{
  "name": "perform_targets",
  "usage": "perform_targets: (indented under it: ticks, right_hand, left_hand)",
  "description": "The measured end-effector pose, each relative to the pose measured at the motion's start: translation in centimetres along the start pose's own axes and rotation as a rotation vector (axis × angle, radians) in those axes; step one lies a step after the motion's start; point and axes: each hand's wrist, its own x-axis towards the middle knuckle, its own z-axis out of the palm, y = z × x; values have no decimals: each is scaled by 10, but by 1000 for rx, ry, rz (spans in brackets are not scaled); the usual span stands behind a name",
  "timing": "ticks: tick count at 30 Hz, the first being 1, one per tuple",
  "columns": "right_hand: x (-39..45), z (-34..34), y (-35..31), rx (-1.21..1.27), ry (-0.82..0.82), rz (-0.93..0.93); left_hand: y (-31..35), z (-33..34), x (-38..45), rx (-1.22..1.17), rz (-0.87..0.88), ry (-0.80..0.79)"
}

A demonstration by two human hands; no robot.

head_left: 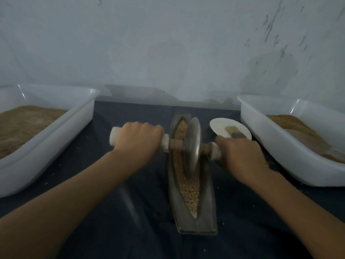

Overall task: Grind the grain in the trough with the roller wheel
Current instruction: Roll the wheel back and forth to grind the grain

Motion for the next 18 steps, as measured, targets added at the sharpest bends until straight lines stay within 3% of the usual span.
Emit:
perform_targets:
  ticks: [4, 8, 13, 18]
  right_hand:
    - [-38, -37, -6, 82, 82, -103]
    - [-21, -27, -4, 34, 55, -91]
    - [48, 14, 2, -55, -1, 3]
    - [39, 10, 2, -31, -38, 27]
  left_hand:
    - [-6, -13, -55, -2, 95, 125]
    - [-5, -3, -45, -31, 62, 71]
    - [-2, 31, 12, -134, -117, 13]
    - [0, 18, 17, -100, -82, -8]
